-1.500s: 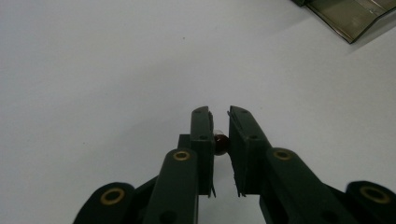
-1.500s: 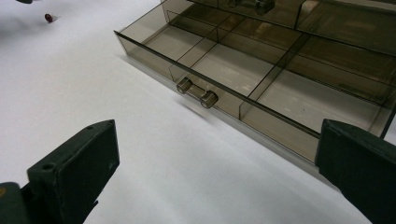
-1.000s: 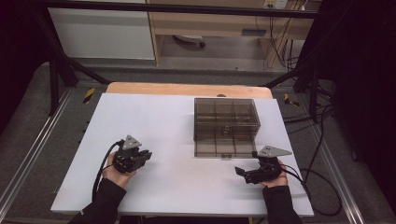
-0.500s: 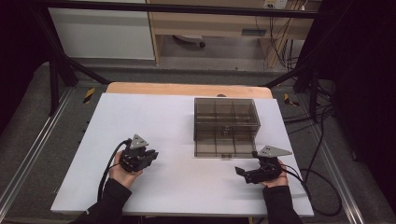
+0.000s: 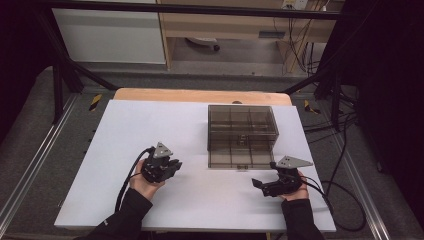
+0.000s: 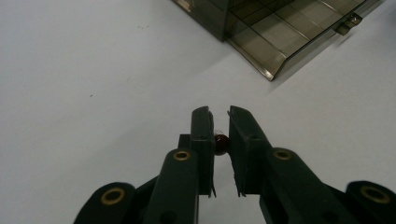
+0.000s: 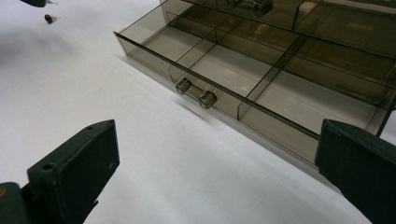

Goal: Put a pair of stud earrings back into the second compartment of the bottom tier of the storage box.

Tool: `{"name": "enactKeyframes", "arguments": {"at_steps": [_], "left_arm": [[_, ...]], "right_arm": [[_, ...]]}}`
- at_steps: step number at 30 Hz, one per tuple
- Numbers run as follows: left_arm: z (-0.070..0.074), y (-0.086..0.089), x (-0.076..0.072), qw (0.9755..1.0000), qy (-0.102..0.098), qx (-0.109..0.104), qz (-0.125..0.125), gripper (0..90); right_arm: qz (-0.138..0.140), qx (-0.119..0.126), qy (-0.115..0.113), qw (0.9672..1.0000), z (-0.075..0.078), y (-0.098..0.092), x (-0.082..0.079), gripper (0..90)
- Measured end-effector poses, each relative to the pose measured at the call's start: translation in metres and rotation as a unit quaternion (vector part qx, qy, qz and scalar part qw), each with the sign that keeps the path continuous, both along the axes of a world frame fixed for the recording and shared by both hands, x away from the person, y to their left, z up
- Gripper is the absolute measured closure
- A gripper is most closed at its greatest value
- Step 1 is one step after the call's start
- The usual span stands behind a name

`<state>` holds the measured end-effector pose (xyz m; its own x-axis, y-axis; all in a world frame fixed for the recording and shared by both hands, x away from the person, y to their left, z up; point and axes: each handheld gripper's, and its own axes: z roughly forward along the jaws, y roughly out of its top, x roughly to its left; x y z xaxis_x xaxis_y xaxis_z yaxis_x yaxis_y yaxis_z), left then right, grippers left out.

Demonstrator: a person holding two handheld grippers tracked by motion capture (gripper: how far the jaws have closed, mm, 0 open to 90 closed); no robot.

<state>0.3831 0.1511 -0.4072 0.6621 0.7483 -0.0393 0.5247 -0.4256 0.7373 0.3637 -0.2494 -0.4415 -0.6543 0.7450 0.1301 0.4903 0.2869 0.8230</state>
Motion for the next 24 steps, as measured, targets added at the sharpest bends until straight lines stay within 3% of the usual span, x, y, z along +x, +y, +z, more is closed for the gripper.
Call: {"name": "enactKeyframes", "arguments": {"at_steps": [24], "left_arm": [[0.004, -0.035, 0.006, 0.9996, 0.001, -0.010, -0.025, 79.9]], "right_arm": [[0.000, 0.000, -0.001, 1.0000, 0.000, 0.000, 0.000, 0.5]]}}
